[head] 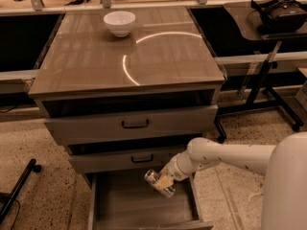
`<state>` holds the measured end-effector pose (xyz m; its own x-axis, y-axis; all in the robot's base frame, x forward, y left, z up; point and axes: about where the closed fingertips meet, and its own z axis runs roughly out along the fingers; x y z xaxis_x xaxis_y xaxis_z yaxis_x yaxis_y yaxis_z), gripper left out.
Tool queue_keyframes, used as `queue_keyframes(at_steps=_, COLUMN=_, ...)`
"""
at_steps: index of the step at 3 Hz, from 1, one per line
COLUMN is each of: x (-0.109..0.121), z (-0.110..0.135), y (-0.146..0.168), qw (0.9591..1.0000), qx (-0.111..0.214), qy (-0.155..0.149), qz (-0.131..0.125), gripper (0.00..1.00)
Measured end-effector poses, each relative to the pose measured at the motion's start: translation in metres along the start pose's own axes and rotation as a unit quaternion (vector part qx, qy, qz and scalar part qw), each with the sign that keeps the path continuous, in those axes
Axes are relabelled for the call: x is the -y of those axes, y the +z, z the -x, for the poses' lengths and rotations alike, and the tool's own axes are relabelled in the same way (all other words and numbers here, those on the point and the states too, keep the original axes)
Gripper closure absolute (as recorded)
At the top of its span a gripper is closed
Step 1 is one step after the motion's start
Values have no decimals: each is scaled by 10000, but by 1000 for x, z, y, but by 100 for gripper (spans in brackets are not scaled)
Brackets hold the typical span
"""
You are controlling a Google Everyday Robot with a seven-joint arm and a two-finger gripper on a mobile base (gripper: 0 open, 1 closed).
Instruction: Place redbull can into bottom drawer
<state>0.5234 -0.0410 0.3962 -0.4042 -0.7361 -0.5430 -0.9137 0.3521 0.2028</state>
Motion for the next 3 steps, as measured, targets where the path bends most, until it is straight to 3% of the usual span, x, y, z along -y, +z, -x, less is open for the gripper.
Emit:
queue_keyframes(at_steps=2, x=18, z=-36, y=52, qw=9984, qx=-158, qy=530, qz=-119, gripper=100)
queue_keyframes(at_steps=3, x=21, z=-53, y=66, qw=9964, qx=-164, qy=799, qz=-216, gripper=81)
